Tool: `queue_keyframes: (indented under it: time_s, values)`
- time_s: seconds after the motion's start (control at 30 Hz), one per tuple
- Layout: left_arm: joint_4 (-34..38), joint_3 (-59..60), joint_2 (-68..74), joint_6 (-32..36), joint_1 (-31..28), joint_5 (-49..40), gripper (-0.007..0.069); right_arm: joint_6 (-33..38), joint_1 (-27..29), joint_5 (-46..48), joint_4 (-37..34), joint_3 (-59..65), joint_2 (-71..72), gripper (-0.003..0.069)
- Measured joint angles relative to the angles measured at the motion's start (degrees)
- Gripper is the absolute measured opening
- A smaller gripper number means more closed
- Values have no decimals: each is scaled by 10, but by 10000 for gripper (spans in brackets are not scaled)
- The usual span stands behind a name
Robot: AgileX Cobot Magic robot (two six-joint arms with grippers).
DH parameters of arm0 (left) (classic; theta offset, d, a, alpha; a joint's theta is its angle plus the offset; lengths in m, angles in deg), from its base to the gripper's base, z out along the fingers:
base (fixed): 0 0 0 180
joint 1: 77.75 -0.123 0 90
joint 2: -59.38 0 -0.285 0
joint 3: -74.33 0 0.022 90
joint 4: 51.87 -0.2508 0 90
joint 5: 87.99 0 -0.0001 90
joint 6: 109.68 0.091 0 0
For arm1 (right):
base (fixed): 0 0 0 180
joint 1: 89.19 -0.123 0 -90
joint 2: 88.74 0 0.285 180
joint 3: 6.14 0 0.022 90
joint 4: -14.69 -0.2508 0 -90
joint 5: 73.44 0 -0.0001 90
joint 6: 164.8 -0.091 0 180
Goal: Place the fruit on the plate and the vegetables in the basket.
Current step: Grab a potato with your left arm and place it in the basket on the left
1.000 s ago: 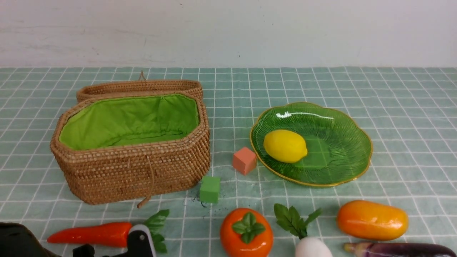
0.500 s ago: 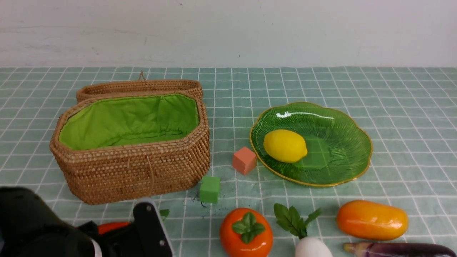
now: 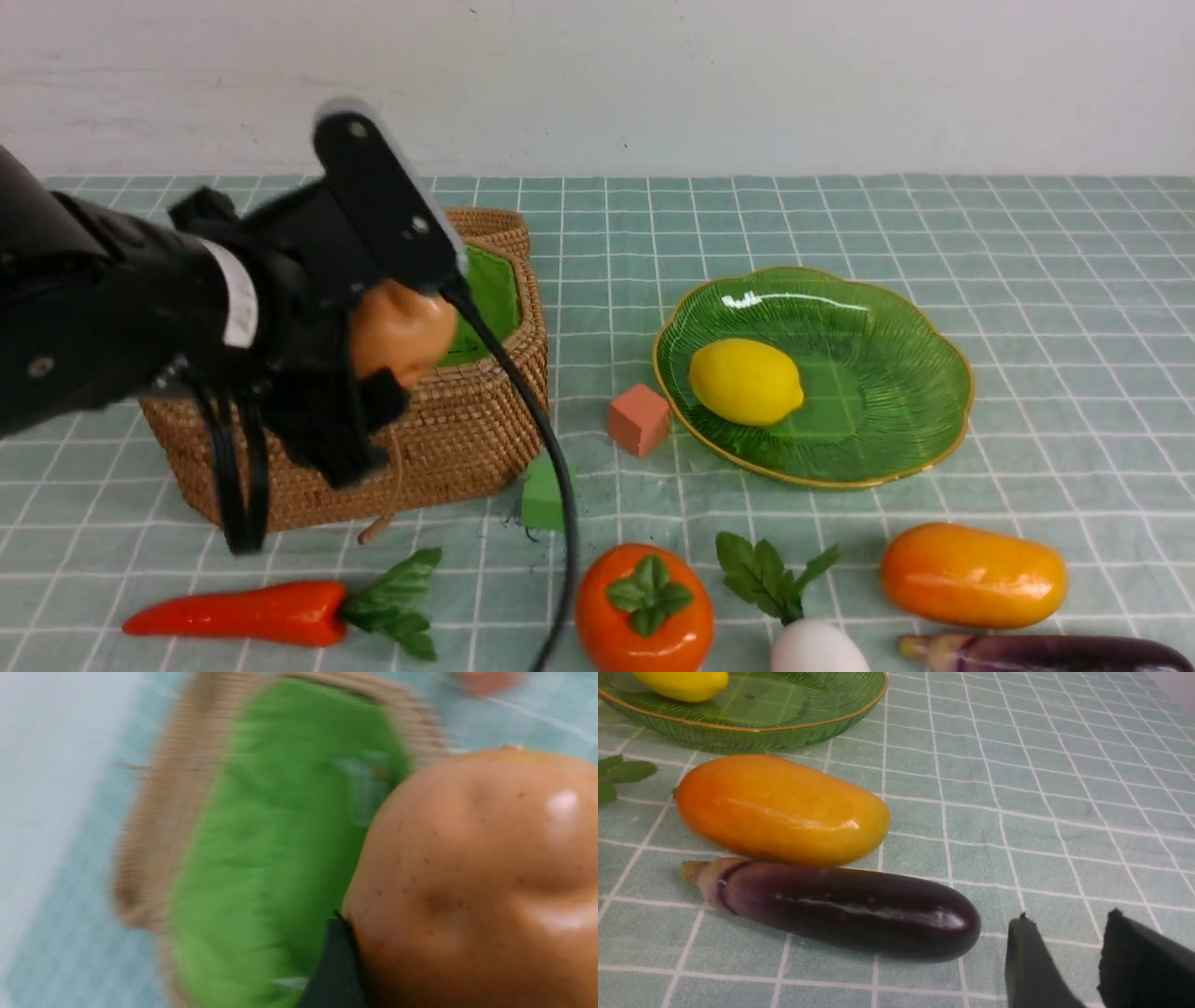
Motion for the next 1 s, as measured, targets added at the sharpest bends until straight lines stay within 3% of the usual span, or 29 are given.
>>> queue_keyframes:
  time_s: [0.17, 0.33, 0.57, 0.87, 1.0]
  values:
    - [-30, -1, 54, 15, -86, 44, 581, 0, 0, 0, 0, 0, 0, 242]
    - [-50, -1, 110, -5, -129, 87, 581, 0, 0, 0, 0, 0, 0, 242]
    - [-142, -1, 149, -153, -145, 174, 581, 0, 0, 0, 0, 0, 0, 242]
    - [-237, -1, 171, -315, -146, 190, 581, 0, 0, 0, 0, 0, 0, 242]
    - [-263, -1, 172, -356, -146, 194, 581, 0, 0, 0, 0, 0, 0, 242]
